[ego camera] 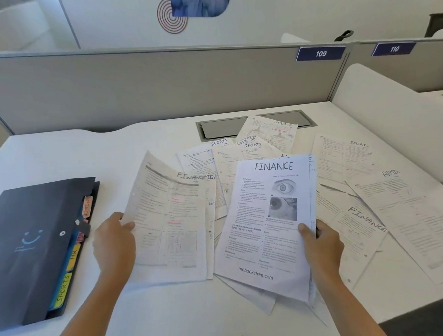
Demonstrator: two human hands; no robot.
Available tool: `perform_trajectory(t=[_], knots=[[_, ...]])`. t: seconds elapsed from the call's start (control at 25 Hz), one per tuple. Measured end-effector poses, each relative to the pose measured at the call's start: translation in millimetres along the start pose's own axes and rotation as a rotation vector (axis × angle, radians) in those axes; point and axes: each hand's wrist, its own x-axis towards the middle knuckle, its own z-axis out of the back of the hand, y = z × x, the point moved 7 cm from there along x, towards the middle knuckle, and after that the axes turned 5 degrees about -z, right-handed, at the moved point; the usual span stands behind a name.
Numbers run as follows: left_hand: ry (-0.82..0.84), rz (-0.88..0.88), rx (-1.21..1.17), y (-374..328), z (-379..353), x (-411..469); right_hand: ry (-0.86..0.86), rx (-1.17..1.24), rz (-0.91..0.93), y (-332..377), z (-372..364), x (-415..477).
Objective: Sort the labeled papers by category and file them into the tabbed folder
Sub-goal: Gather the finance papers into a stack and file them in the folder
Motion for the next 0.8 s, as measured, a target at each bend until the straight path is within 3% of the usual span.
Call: perform_trajectory(t=[0.2,0.44,0.56,0.8], knots=[[-0.099,0.019,-0.276,-32.4,36.6,2.1,0.0,0.01,0.012,4.2,0.4,-1.5],[0.25,0.05,-0.524,-46.0,0.9,-1.1,0.154,0.09,0.027,17.9,-18.4,-6.5],[0.315,0.04,-0.575,-60.9,-18.2,-17.5,0.295,0.164,0.021,25.5,-34.8,-12.5],[0.392,0.073,-0.649,-87.9,-45.4,-43.3,0.345,0.28,0.076,51.8,-41.5,-21.3]])
